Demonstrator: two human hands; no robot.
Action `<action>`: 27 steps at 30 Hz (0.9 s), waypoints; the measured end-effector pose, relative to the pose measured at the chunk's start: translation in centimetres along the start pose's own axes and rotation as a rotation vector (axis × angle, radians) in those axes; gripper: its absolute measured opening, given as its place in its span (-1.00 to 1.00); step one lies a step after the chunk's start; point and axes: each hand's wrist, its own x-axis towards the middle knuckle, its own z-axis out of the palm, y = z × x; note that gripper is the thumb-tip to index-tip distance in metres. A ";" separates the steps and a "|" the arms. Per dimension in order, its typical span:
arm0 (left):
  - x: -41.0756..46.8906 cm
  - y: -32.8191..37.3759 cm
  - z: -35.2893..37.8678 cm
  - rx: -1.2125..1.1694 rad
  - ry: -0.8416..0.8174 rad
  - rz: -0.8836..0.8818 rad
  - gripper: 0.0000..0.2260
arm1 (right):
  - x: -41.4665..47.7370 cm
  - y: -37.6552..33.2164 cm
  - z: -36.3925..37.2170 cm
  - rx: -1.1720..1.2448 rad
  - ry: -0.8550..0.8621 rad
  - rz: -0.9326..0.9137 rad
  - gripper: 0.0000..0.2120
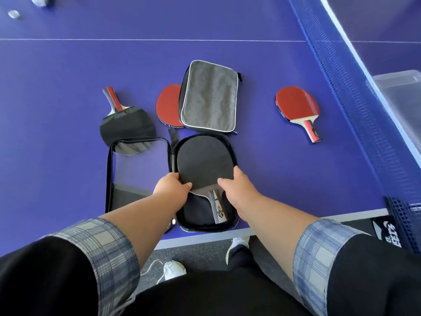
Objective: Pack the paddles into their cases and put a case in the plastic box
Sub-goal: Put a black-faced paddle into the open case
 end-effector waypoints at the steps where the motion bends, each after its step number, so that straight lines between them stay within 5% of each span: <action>1: 0.0 0.0 -0.1 0.038 -0.001 -0.005 -0.84 | 0.0 -0.1 0.1 -0.020 -0.019 0.002 -0.27; 12: -0.4 0.8 -0.1 0.283 -0.022 -0.052 -0.68 | 0.2 -0.3 0.5 -0.281 0.000 -0.015 -0.23; 18: 0.1 0.6 -0.2 0.236 0.048 -0.061 -0.77 | 0.7 -0.6 -1.1 -0.256 -0.052 -0.021 -0.60; 22: -0.3 1.9 -0.1 0.187 0.129 -0.110 -0.65 | 1.9 -1.0 -4.7 -0.230 -0.137 -0.079 -0.60; 27: 0.6 7.3 1.5 0.115 0.282 0.027 -0.67 | 5.6 -1.5 -13.0 -0.190 0.065 -0.121 -0.52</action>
